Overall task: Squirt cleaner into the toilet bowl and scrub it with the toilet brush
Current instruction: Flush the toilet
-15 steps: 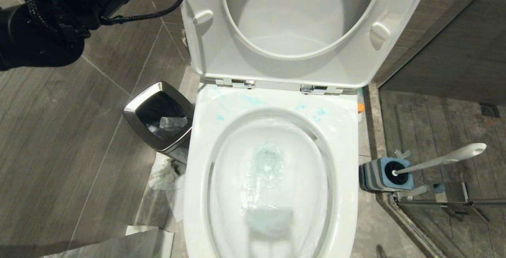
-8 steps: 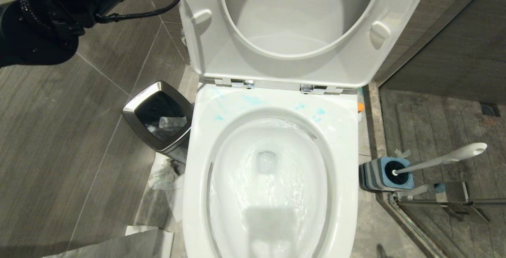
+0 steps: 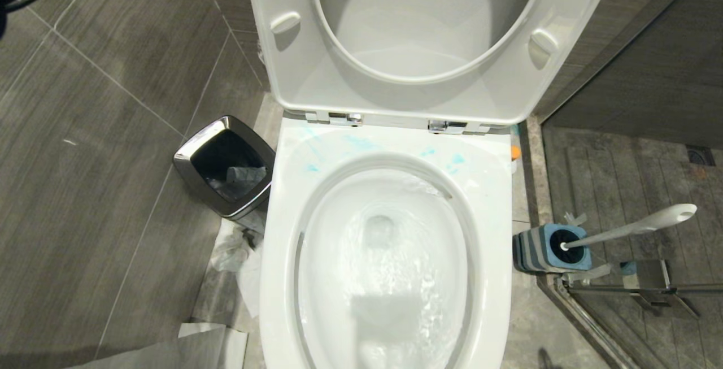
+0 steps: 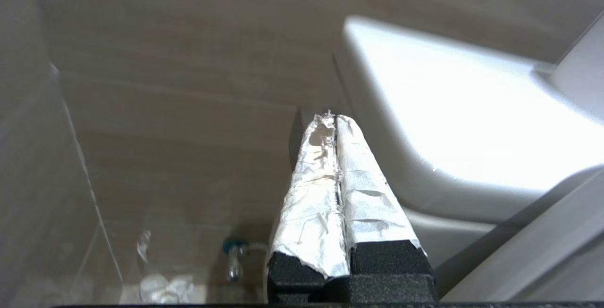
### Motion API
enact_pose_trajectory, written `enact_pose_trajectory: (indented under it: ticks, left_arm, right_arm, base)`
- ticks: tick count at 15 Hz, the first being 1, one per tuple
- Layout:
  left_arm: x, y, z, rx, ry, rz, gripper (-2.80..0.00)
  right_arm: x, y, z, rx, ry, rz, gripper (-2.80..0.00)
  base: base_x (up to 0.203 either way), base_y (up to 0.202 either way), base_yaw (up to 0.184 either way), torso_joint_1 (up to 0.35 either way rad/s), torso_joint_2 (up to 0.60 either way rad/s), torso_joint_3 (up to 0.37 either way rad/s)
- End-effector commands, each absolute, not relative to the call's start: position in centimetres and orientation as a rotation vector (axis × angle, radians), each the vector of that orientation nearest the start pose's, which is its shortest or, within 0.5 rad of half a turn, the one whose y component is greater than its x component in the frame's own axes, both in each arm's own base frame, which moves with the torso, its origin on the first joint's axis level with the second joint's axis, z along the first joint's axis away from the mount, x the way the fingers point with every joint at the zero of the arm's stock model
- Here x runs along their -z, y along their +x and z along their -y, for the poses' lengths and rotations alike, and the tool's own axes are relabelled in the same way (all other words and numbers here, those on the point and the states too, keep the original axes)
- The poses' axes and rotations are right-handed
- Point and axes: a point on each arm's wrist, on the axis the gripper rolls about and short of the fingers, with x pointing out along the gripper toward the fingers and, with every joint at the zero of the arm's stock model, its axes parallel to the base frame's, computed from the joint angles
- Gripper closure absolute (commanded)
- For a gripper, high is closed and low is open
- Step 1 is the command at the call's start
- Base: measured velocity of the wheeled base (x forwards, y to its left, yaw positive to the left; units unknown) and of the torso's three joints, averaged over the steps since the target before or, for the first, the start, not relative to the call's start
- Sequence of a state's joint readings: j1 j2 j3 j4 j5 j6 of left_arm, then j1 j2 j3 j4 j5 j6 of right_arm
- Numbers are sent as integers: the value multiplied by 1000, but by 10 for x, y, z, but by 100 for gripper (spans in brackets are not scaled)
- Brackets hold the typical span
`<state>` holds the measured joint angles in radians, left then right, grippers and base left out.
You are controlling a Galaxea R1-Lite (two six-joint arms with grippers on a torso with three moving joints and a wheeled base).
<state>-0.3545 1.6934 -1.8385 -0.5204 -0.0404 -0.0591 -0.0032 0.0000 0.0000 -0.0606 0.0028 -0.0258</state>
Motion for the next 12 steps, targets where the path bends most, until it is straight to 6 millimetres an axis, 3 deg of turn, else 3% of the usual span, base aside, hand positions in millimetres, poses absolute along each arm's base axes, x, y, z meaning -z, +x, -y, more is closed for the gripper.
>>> enact_pose_trajectory:
  ticks: [1,5,8,12]
  left_arm:
    - [-481,228,83,389,-168,721,0]
    - [-492,202,72,422,-152,757,0]
    - [-499,183,68,573,-140,763,0]
    - [-497,183,77,757,-137,695,0]
  right_arm:
    - [-75,-21,0,0,-26,37,0]
    - [-75,-21,0,0,-26,37,0]
    - [-75,-21,0,0,-26,35,0]
    - [-75,-21,0,0,-26,37,0]
  base:
    - [0,0,0,0,0,0]
    - [0,0,0,0,0,0]
    - [0,0,0,0,0,0]
    - [0,0,0,0,0,0]
